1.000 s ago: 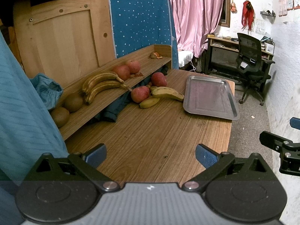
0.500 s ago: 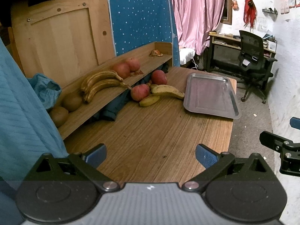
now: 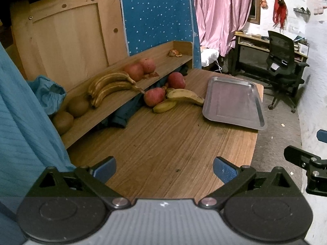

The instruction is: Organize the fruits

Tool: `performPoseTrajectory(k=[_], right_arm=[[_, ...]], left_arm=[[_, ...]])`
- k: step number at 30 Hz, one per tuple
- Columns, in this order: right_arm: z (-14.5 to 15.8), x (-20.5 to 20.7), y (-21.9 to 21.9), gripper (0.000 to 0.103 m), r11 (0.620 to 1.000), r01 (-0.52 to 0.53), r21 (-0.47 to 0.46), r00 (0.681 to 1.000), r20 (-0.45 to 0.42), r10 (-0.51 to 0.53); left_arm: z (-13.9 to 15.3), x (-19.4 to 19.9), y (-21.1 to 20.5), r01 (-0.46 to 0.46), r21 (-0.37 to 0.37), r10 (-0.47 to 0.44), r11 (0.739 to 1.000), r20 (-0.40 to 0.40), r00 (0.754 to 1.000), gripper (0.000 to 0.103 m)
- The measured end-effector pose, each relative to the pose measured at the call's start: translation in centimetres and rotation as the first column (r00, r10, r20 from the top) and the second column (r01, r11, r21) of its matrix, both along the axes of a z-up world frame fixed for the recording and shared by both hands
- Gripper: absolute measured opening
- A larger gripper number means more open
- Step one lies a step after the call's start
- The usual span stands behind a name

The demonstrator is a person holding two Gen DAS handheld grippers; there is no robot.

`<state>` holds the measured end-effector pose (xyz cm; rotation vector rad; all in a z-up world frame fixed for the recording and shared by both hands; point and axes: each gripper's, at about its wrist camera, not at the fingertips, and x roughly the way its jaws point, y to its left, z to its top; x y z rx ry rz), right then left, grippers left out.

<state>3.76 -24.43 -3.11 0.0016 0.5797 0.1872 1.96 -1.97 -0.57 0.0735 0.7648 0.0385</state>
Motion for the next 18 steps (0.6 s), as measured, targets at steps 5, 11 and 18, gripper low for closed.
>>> performPoseTrajectory(k=[5, 11, 18], right_arm=[[-0.2, 1.4, -0.9, 0.102, 0.999, -0.039, 0.004, 0.999, -0.012, 0.039], [-0.6, 3.7, -2.3, 0.102, 0.993, -0.114, 0.012, 0.993, -0.028, 0.114], [-0.8, 6.5, -5.0, 0.102, 0.978, -0.206, 0.019, 0.977, -0.043, 0.207]], left_arm=[[-0.2, 0.7, -0.8, -0.034, 0.002, 0.034, 0.999, -0.014, 0.999, 0.103], [-0.3, 1.7, -2.2, -0.091, 0.004, 0.091, 0.996, -0.029, 0.995, 0.103], [-0.6, 3.6, -4.1, -0.186, -0.011, 0.185, 0.983, -0.054, 0.981, 0.103]])
